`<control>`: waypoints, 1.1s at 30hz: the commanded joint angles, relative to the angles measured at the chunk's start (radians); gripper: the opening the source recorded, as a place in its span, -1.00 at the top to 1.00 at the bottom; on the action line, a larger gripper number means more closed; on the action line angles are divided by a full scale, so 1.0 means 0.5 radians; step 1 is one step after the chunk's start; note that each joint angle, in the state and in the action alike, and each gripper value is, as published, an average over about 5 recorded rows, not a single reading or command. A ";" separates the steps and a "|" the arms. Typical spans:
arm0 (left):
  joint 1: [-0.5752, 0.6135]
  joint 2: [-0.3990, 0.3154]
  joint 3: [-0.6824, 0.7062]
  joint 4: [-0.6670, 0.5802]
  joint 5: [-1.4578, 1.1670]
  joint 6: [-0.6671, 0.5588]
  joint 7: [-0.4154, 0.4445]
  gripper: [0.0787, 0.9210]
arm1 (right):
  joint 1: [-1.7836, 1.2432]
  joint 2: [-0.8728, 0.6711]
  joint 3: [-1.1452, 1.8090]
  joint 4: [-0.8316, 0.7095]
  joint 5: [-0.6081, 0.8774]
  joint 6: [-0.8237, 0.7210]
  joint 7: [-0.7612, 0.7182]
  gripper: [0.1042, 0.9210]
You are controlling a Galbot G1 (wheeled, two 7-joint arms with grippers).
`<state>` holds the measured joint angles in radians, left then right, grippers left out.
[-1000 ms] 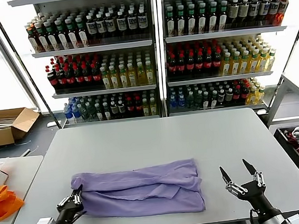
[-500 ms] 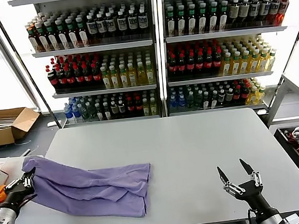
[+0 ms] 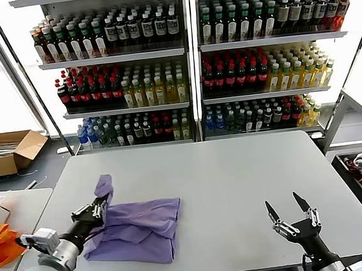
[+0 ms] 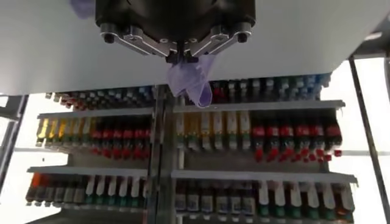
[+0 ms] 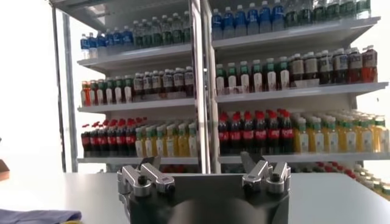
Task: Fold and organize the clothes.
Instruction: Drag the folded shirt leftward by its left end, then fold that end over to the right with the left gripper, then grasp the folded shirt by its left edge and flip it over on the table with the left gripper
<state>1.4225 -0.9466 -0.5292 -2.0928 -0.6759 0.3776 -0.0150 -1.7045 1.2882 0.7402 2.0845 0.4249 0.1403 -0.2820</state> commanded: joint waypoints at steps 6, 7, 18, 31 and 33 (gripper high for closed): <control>-0.196 -0.266 0.764 0.393 0.069 0.025 0.012 0.92 | -0.018 0.023 0.016 -0.014 0.000 0.009 -0.006 -0.76; -0.191 -0.268 0.763 0.386 0.077 0.028 0.021 0.92 | -0.022 0.024 0.017 -0.010 0.000 0.009 -0.007 -0.76; -0.124 -0.101 0.384 -0.185 -0.269 0.109 -0.054 0.33 | -0.030 0.034 -0.037 0.011 -0.013 0.003 -0.002 -0.76; 0.078 -0.080 -0.507 0.072 0.021 0.018 0.014 -0.56 | -0.058 0.019 -0.040 0.034 -0.012 0.013 -0.002 -0.76; 0.089 -0.097 -0.514 0.204 0.054 0.015 0.010 -0.68 | -0.059 0.017 -0.040 0.034 -0.012 0.013 -0.002 -0.76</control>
<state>1.4200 -0.9987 -0.5313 -2.1443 -0.7609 0.4027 -0.0274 -1.7308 1.2972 0.7231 2.1005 0.4197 0.1461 -0.2830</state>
